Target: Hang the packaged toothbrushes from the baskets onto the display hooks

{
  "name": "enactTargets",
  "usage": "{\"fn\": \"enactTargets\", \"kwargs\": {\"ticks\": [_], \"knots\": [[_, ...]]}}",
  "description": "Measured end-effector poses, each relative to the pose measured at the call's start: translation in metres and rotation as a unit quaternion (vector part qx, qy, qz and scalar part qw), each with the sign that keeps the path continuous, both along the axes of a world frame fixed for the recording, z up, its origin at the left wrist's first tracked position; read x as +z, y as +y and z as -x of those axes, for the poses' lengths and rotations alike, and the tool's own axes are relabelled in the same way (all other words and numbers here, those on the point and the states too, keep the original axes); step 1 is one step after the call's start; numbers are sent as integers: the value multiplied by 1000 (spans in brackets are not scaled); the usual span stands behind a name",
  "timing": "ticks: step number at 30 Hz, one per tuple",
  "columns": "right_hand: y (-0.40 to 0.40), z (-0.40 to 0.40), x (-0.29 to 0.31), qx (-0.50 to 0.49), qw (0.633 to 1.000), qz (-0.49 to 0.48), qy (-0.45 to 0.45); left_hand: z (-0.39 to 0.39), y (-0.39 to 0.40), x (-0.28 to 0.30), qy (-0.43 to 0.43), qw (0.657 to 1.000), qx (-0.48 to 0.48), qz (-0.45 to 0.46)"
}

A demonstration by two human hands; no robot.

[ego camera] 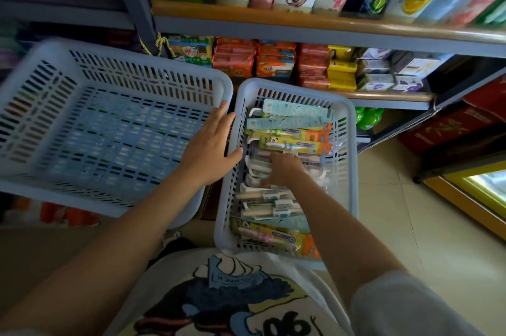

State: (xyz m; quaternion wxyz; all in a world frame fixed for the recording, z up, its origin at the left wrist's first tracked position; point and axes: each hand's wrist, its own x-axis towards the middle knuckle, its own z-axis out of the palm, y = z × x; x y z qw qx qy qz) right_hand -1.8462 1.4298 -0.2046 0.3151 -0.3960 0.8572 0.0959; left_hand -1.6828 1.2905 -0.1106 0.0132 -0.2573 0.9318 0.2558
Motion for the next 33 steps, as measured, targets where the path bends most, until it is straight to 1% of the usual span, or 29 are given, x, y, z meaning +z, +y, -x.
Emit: {"fn": "enactTargets", "kwargs": {"ticks": [4, 8, 10, 13, 16, 18, 20, 22, 23, 24, 25, 26, 27, 28, 29, 30, 31, 32, 33], "knots": [[0, -3, 4, 6, 1000, 1, 6, 0, 0, -2, 5, 1000, 2, -4], [0, -5, 3, -11, 999, -19, -31, 0, -1, -4, 8, 1000, 1, -5], [0, -3, 5, -27, 999, -9, -45, 0, -1, -5, 7, 1000, 0, -3], [2, 3, 11, -101, 989, 46, -101, 0, -3, -6, 9, 1000, -3, 0], [8, 11, 22, -205, 958, 113, -163, -1, -2, -8, 6, 1000, -7, 0], [16, 13, 36, -281, 923, 164, -207, -2, -2, -8, 4, 1000, -11, -2], [22, 14, 56, -346, 871, 235, -258, -2, -4, -7, -10, 1000, -14, 14], [26, 13, 84, -408, 794, 306, -332, -2, -3, -2, -10, 998, -17, 52], [28, 13, 99, -438, 745, 340, -370, 0, 0, 4, 15, 998, -10, 52], [30, 12, 114, -464, 688, 376, -413, 3, 6, 13, 51, 998, 1, 28], [33, 13, 127, -477, 638, 401, -452, 8, 15, 26, 86, 996, 20, -33], [31, 11, 144, -483, 595, 424, -482, 16, 24, 39, 101, 985, 47, -129], [29, 7, 156, -477, 570, 439, -505, 22, 32, 53, 90, 959, 79, -256], [25, 4, 166, -474, 544, 462, -515, 30, 40, 69, 77, 911, 101, -392], [23, 4, 172, -466, 529, 479, -523, 36, 47, 80, 68, 848, 115, -512], [19, 2, 179, -459, 516, 494, -528, 39, 51, 89, 60, 785, 125, -603], [16, 1, 183, -455, 514, 500, -528, 39, 54, 95, 60, 740, 133, -657], [15, -1, 188, -451, 518, 506, -522, 38, 56, 99, 65, 718, 130, -680], [14, -3, 190, -442, 532, 510, -511, 37, 57, 99, 71, 716, 120, -684]]}}
